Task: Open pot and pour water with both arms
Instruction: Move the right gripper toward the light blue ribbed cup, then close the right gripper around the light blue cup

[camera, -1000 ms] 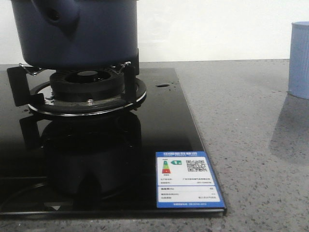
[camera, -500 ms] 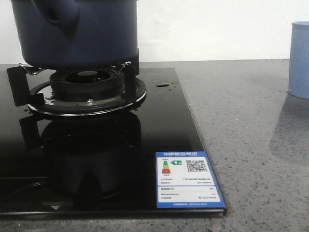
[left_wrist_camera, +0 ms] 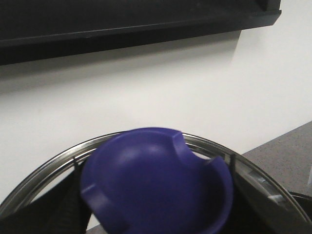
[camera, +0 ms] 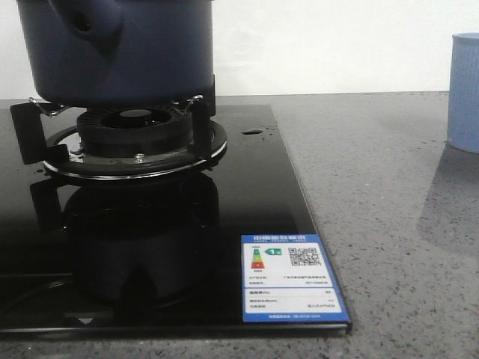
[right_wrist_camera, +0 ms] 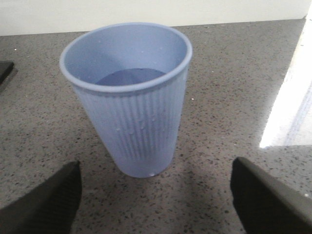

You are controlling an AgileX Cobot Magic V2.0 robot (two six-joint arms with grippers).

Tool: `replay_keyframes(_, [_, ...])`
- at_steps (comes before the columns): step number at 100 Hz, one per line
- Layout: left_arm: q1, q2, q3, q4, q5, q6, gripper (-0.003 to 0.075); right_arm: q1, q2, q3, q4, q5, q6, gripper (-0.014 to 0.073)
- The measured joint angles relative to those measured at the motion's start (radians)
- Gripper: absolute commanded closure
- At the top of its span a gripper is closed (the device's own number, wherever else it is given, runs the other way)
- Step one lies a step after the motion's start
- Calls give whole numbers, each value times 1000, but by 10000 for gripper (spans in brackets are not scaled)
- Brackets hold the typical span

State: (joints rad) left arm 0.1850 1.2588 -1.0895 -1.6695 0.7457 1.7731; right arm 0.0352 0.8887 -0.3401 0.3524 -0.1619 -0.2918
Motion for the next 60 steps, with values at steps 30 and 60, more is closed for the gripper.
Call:
replay_keyframes(30, [0, 0, 0, 0, 0, -2, 351, 46, 56, 0, -4, -79, 0, 4])
replay_keyframes(60, [0, 0, 0, 0, 0, -2, 351, 46, 190, -52, -4, -127, 4, 4])
